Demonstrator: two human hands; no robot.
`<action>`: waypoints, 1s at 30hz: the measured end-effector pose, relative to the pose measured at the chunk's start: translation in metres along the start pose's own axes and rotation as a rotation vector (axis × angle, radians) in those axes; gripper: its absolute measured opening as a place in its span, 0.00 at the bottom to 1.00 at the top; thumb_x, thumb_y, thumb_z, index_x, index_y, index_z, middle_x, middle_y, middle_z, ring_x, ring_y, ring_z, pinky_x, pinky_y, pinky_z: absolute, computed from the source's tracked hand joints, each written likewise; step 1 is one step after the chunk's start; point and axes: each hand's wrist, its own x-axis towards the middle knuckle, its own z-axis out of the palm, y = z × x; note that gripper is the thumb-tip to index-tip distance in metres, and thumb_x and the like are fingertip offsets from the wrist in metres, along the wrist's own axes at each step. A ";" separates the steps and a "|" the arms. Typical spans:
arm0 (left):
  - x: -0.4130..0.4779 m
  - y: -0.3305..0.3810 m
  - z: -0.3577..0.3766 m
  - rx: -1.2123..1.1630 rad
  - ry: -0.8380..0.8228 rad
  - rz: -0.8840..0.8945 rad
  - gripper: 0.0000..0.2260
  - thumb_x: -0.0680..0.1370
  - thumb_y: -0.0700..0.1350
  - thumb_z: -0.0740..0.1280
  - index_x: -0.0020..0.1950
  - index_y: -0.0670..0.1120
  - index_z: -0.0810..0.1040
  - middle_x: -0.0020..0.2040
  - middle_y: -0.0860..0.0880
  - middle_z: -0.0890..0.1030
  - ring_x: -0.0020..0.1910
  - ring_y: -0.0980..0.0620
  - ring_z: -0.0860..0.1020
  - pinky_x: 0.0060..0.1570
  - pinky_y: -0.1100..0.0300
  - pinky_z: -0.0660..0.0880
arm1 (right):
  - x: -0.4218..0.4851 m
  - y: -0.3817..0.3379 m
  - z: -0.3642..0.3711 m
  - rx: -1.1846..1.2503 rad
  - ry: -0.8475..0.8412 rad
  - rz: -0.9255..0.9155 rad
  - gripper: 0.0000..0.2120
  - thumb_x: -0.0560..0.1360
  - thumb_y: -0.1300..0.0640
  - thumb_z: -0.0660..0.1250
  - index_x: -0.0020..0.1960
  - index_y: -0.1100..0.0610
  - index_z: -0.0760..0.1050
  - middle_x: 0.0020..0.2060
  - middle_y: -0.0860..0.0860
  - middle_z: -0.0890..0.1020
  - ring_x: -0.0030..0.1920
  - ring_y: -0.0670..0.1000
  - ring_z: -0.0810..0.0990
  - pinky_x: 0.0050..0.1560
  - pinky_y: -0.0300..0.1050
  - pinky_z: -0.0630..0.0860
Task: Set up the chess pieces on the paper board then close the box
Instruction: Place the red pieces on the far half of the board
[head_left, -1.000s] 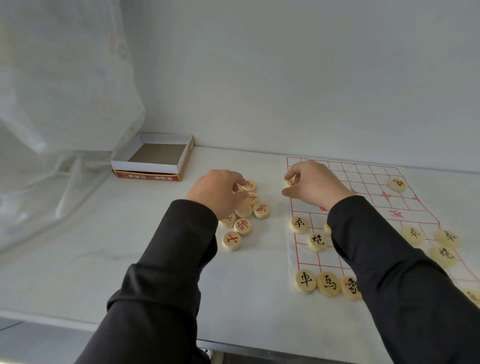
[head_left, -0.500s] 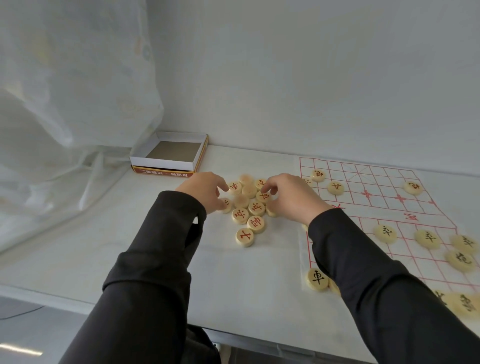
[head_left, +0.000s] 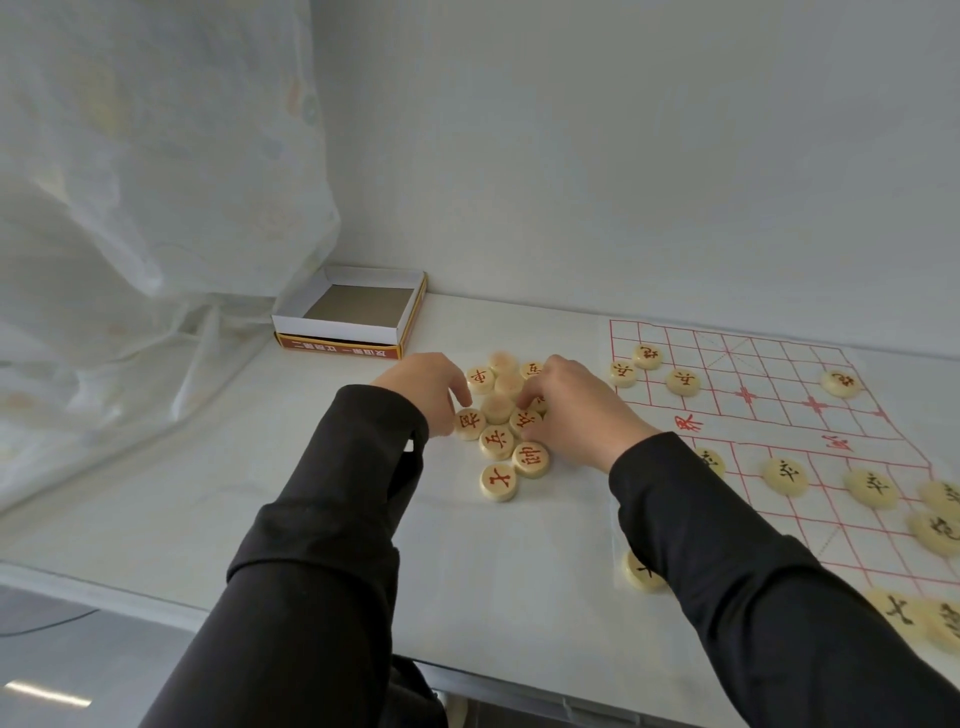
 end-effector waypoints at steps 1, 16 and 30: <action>0.000 0.000 0.000 -0.004 -0.007 0.004 0.13 0.74 0.37 0.68 0.58 0.46 0.78 0.52 0.48 0.77 0.51 0.50 0.75 0.57 0.60 0.72 | 0.000 0.000 0.000 -0.007 0.005 0.000 0.14 0.73 0.54 0.69 0.58 0.53 0.77 0.56 0.52 0.72 0.58 0.52 0.70 0.54 0.42 0.68; 0.004 0.020 0.014 -0.014 -0.010 0.117 0.15 0.72 0.46 0.72 0.59 0.48 0.80 0.50 0.50 0.76 0.42 0.54 0.73 0.48 0.64 0.71 | -0.002 0.003 -0.013 -0.042 0.029 0.053 0.12 0.71 0.48 0.70 0.47 0.57 0.78 0.48 0.52 0.74 0.48 0.51 0.73 0.44 0.41 0.67; -0.006 0.028 0.004 -0.022 0.075 0.135 0.13 0.71 0.51 0.72 0.54 0.50 0.80 0.46 0.52 0.75 0.44 0.53 0.73 0.44 0.63 0.69 | -0.013 0.019 -0.036 0.097 0.051 0.196 0.13 0.70 0.51 0.71 0.50 0.57 0.78 0.45 0.51 0.79 0.46 0.51 0.77 0.44 0.44 0.74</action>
